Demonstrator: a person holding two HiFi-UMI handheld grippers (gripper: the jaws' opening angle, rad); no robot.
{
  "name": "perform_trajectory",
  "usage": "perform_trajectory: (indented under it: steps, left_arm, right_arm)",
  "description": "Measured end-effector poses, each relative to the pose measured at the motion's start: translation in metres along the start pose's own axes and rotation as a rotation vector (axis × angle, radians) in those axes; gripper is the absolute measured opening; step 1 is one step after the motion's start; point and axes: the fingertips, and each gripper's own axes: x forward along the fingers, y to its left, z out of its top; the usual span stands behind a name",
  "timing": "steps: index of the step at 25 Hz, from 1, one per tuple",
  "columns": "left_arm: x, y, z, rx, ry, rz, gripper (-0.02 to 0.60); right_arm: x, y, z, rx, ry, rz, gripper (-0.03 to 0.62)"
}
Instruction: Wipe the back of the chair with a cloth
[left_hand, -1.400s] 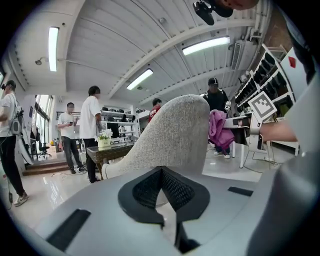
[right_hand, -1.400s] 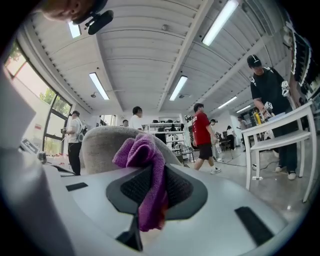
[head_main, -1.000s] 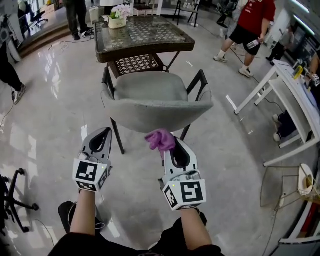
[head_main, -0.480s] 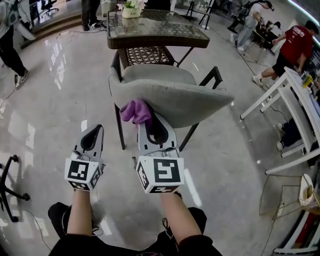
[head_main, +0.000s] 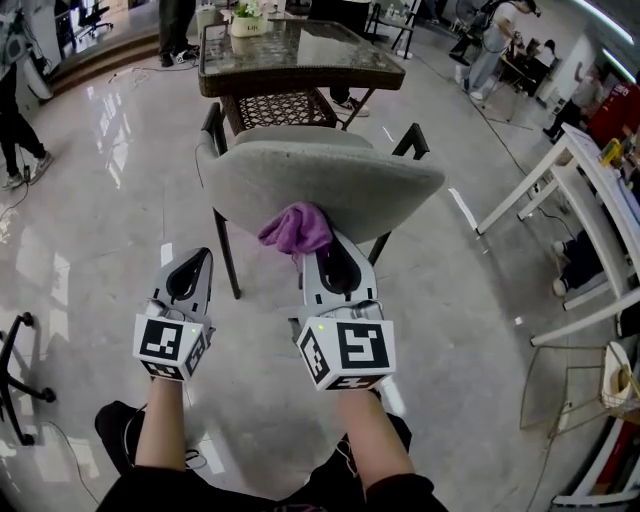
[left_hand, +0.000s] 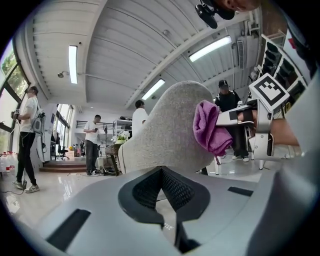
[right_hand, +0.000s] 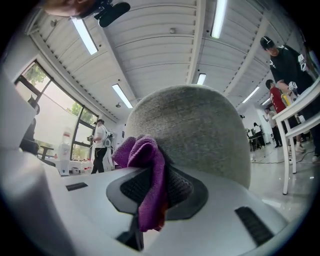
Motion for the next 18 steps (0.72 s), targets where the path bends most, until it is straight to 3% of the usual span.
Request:
perform_trajectory:
  steps: [10, 13, 18]
  left_arm:
    - [0.022, -0.055, -0.002, 0.027, 0.013, -0.064, 0.009]
    - [0.025, -0.059, -0.002, 0.031, 0.015, -0.066, 0.009]
    - [0.023, -0.055, -0.006, 0.005, 0.019, -0.049, 0.009]
  right_arm:
    - [-0.028, -0.104, 0.004, -0.047, -0.003, -0.113, 0.080]
    - [-0.031, -0.140, 0.000, -0.025, 0.008, -0.187, 0.080]
    - [-0.029, -0.171, -0.011, -0.101, 0.043, -0.252, 0.080]
